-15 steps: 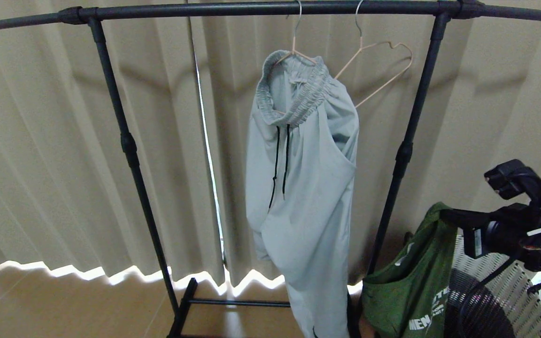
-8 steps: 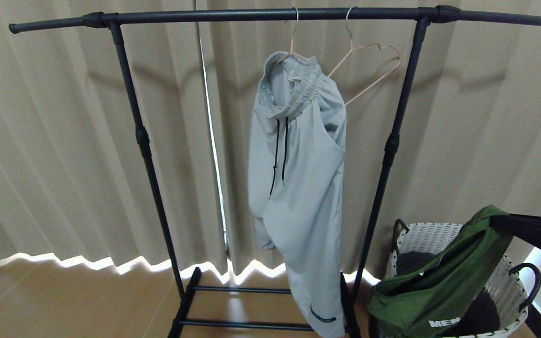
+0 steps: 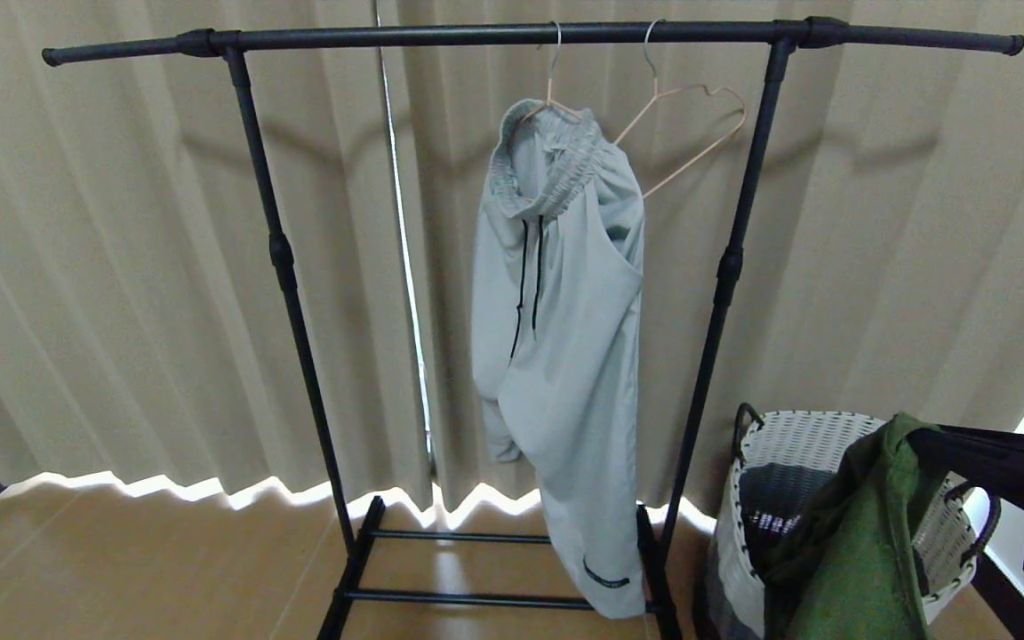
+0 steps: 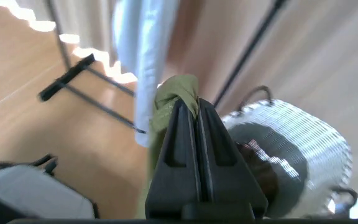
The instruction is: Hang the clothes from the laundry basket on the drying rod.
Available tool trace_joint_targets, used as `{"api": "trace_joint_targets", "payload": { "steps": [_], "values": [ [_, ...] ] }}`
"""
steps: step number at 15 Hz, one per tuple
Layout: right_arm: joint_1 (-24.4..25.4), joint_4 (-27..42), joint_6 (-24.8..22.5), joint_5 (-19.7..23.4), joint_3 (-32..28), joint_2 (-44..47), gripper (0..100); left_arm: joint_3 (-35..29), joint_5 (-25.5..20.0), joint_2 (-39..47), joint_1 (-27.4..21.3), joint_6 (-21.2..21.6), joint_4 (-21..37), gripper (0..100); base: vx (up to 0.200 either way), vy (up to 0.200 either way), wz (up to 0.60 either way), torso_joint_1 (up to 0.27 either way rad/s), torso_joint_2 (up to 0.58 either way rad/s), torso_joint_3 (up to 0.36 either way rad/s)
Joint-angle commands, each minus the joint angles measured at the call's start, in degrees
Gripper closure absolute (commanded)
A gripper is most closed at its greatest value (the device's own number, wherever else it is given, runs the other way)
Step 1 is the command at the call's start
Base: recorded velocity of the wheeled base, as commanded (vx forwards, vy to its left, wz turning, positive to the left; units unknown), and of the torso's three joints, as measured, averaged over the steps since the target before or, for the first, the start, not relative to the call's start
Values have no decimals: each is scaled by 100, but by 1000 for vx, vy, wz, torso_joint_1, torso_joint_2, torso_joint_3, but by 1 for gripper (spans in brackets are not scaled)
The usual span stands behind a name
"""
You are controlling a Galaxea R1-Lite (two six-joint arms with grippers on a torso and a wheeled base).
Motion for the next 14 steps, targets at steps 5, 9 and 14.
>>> {"api": "trace_joint_targets", "payload": {
  "steps": [5,9,14],
  "values": [
    [642,-942,12,248,-237,687,100,-659,-1948,331,-11,173,-211,0,0,0,0,0,0,0],
    [677,-951,3,511,-712,1091,100,-1881,-2212,1966,-46,226,-237,0,0,0,0,0,0,0],
    [941,-969,126,1135,-1019,1311,100,-3252,-2203,4427,-934,419,-509,0,0,0,0,0,0,0]
  ]
}}
